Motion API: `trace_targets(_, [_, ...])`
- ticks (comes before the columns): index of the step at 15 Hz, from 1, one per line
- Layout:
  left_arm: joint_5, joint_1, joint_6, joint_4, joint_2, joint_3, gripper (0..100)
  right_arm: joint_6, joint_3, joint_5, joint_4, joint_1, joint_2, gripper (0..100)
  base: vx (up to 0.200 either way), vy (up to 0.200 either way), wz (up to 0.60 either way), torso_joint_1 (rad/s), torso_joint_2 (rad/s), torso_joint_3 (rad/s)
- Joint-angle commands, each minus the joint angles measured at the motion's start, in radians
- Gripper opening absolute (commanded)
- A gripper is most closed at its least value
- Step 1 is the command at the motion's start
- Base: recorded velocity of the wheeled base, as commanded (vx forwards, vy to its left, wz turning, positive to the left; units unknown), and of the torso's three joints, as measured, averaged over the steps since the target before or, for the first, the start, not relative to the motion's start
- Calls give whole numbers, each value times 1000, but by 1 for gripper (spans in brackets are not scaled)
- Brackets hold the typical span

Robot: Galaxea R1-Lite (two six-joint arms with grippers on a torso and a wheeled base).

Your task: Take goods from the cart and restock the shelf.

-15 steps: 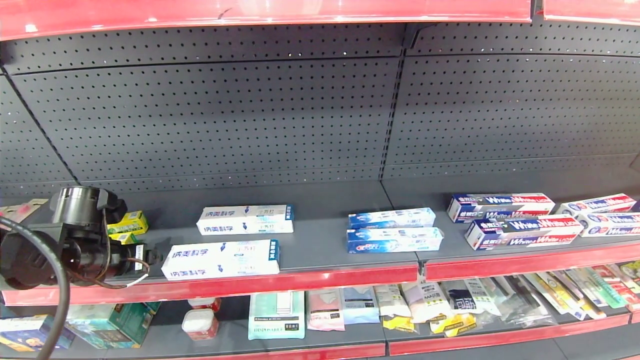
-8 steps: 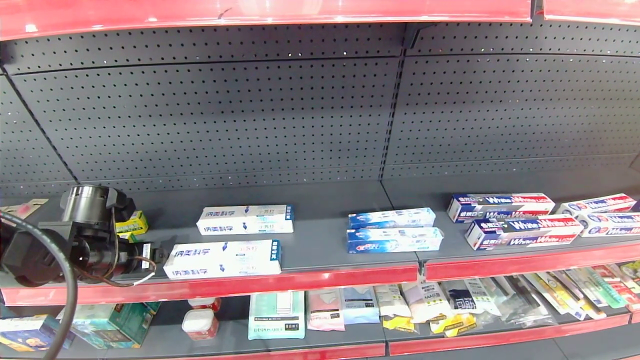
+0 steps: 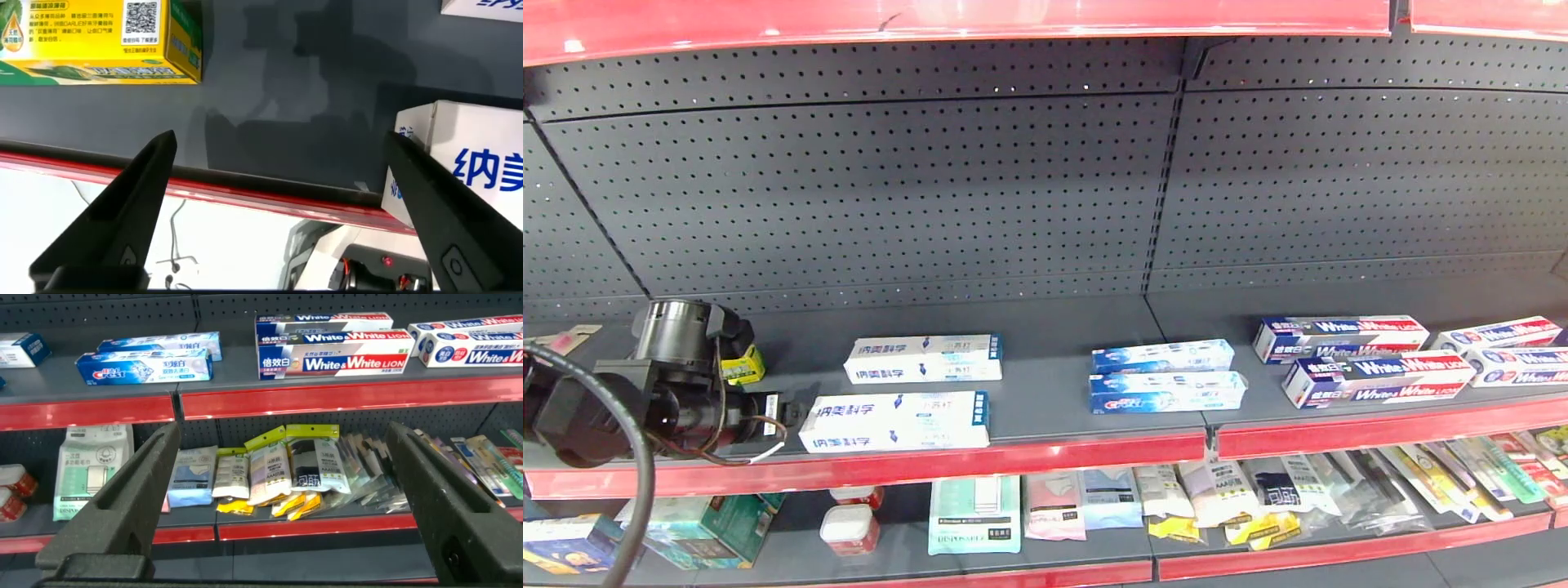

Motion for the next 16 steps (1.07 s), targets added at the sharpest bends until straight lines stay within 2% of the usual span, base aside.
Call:
trace_targets(1, [0,-5,0,1,-5,0,100,0,0,0,0,0,-1,100,0,0,0,0,0,0])
trace_targets(5, [2,-25,0,1,-5,2,100,0,0,0,0,0,-1,100,0,0,0,0,0,0])
trace_targets(16, [2,-25,-2,1,-4,5,100,1,0,0,0,0,-1,100,0,0,0,0,0,0])
